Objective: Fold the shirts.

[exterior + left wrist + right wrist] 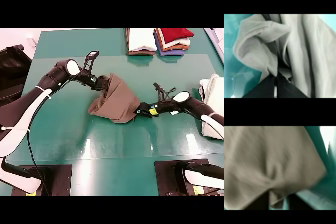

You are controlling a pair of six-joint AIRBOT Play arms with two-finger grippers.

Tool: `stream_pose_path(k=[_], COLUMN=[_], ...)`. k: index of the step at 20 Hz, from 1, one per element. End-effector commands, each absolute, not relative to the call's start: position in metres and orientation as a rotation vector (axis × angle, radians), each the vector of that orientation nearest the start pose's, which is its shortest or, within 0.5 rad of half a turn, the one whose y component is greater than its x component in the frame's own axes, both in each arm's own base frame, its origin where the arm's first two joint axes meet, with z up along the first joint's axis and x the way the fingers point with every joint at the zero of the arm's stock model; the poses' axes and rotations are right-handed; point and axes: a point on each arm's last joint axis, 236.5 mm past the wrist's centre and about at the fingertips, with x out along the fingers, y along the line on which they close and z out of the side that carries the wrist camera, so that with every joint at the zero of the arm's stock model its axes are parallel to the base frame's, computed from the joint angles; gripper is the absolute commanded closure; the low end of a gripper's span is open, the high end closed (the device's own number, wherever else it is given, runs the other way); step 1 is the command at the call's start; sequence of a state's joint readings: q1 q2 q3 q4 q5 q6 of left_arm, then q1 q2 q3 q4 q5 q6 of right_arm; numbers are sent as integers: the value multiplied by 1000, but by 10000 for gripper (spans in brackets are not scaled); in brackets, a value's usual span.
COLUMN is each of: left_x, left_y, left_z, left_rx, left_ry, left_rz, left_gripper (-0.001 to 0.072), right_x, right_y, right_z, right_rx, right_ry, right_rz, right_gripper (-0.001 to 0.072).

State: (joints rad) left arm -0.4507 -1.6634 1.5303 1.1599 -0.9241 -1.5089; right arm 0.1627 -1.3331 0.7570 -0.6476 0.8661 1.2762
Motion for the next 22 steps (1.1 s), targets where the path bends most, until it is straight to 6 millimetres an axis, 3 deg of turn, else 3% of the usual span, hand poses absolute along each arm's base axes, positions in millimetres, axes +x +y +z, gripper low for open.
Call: stream_pose_path(k=[1,3,5,8,11,14,18,20,22], left_x=[442,449,461,482,481,453,378,355,353], left_y=[-290,-278,-261,-224,-201,-189,-167,-163,-166], left_z=[7,14,36,100,186,282,387,397,370], left_rx=[-52,-15,-45,-103,-125,-113,-78,-71,-57], left_ry=[1117,1104,1052,891,674,438,192,186,276], left_rz=[-588,-568,-538,-479,-460,-474,-501,-517,-527], left_gripper=[686,685,686,686,686,687,686,686,686], right_x=[354,365,370,380,383,369,332,319,315], right_y=[213,202,180,132,92,70,56,61,77], right_z=[-52,-28,6,74,158,238,331,351,339], right_rx=[575,503,399,278,220,168,80,57,54], right_ry=[1239,1185,1128,1004,827,661,468,418,449], right_rz=[516,540,553,505,446,411,368,375,425], right_gripper=[696,693,694,694,695,694,695,695,695])
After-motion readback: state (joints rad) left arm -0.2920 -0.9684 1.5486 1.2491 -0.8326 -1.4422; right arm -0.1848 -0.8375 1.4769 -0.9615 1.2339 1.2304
